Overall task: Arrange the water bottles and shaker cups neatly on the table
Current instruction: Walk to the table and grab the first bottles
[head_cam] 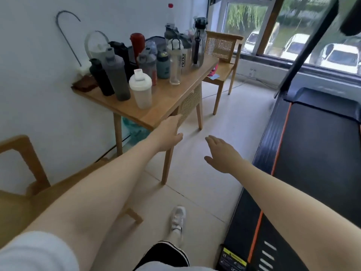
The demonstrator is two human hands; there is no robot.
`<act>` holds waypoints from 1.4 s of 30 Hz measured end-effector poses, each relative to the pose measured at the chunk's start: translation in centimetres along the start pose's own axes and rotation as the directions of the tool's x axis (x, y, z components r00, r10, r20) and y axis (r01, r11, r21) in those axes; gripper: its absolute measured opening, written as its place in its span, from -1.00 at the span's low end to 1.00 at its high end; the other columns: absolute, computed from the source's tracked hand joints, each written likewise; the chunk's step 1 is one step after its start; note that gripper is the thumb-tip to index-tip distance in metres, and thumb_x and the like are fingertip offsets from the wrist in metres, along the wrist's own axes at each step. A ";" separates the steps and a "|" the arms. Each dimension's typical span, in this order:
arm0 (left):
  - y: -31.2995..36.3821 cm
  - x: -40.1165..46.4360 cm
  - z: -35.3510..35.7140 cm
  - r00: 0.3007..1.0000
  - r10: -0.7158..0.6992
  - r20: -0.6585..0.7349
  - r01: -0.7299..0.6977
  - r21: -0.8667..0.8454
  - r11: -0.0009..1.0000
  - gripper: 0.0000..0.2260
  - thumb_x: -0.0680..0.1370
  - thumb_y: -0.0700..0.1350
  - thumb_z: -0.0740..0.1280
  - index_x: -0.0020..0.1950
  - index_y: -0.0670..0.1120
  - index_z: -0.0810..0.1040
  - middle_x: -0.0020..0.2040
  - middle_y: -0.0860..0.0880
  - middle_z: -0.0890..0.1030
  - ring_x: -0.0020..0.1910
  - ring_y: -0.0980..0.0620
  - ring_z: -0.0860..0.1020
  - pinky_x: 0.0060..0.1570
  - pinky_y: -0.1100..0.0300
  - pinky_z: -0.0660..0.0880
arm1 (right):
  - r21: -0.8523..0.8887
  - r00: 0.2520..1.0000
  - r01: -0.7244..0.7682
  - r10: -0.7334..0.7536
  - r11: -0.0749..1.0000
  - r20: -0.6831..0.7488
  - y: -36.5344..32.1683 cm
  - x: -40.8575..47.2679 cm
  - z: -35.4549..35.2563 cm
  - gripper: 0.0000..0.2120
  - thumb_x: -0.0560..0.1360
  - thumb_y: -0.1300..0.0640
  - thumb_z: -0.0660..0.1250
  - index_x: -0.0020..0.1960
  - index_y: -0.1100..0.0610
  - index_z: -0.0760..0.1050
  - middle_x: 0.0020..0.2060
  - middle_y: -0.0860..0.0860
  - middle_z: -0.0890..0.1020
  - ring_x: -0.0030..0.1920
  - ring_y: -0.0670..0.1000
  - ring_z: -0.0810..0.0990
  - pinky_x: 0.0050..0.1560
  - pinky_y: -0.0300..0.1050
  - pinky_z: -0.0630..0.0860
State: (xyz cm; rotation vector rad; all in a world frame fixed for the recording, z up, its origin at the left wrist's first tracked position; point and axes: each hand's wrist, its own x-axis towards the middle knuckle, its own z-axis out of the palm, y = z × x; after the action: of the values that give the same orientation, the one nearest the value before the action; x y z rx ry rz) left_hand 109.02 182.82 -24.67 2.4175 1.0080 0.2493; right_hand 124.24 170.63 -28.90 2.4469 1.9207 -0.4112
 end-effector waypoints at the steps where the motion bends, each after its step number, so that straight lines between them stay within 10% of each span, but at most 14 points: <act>1: -0.5 2.9 0.3 1.000 0.011 0.025 -0.012 0.010 1.000 -0.46 0.55 -0.09 0.28 0.48 -0.09 0.16 0.44 -0.06 0.31 0.40 -0.05 0.31 0.33 0.03 0.32 | -0.036 1.000 0.004 -0.003 0.999 0.031 0.9 2.1 0.0 -0.36 0.58 0.01 0.16 0.52 0.19 -0.08 0.54 0.10 0.02 0.53 0.08 0.03 0.50 -0.02 0.08; 11: 0.2 29.8 -3.6 0.992 0.124 0.003 -0.124 -0.040 0.991 -0.60 0.50 -0.18 0.26 0.33 -0.16 0.31 0.02 -0.10 0.47 -0.05 0.03 0.41 -0.26 0.35 0.32 | 0.083 0.981 -0.188 0.191 0.979 -0.019 10.9 20.6 -10.3 -0.37 0.59 0.00 0.13 0.52 0.19 -0.09 0.54 0.08 0.01 0.52 0.09 0.06 0.46 -0.04 0.12; 17: -1.3 38.9 -3.4 0.989 0.150 0.006 -0.149 -0.062 0.987 -0.47 0.54 -0.18 0.24 0.48 -0.08 0.16 0.44 -0.07 0.30 0.40 -0.02 0.28 0.34 0.14 0.23 | 0.084 0.979 -0.198 0.193 0.977 0.063 16.6 31.9 -11.8 -0.36 0.59 0.01 0.14 0.52 0.20 -0.09 0.54 0.09 0.01 0.52 0.10 0.07 0.46 -0.03 0.13; 24: 0.0 46.9 -6.8 0.855 0.214 -0.472 -0.262 -0.037 0.964 -0.62 0.52 -0.05 0.14 0.29 -0.15 0.44 0.21 -0.08 0.52 0.18 0.03 0.46 0.14 0.25 0.38 | 0.144 0.980 0.139 -0.114 0.980 -0.166 20.0 50.2 -16.7 -0.49 0.55 0.09 0.21 0.45 0.18 0.18 0.43 0.11 0.31 0.39 0.14 0.32 0.35 -0.02 0.28; 32: -0.2 54.4 -12.1 0.784 0.043 -0.619 -0.018 0.046 0.999 -0.54 0.50 -0.05 0.14 0.41 -0.01 0.22 0.08 0.04 0.54 -0.04 0.21 0.43 -0.08 0.30 0.42 | 0.059 0.571 0.745 -0.589 0.665 -0.573 19.1 61.4 -27.3 -0.73 0.52 0.15 0.14 0.10 0.22 0.52 -0.02 0.12 0.61 -0.05 0.12 0.57 -0.08 -0.02 0.51; 39: -1.3 55.0 -11.8 0.746 -0.303 -0.592 0.256 -0.165 0.953 -0.43 0.53 -0.13 0.27 0.48 0.07 0.12 0.09 0.14 0.47 -0.03 0.15 0.48 -0.02 0.22 0.45 | -0.232 0.252 0.809 -0.675 0.540 -0.693 20.1 63.9 -27.7 -0.80 0.46 0.20 0.21 0.02 0.19 0.56 -0.01 0.12 0.64 0.14 0.10 0.44 0.27 0.03 0.28; 42: -0.8 55.7 -11.0 0.745 -0.326 -0.582 0.275 -0.176 0.945 -0.56 0.53 -0.09 0.28 0.38 0.04 0.25 0.02 0.17 0.45 -0.09 0.15 0.48 -0.06 0.17 0.46 | -0.196 0.321 0.756 -0.614 0.625 -0.721 21.8 64.3 -27.2 -0.71 0.44 0.17 0.23 0.17 0.12 0.42 0.18 0.15 0.54 0.30 0.12 0.32 0.39 0.11 0.17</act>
State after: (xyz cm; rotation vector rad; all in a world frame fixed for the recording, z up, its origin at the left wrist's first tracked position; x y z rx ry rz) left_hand 144.10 226.78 -17.01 2.0795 1.6104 0.9760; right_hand 164.47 230.93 -19.34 1.7719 3.4104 0.6329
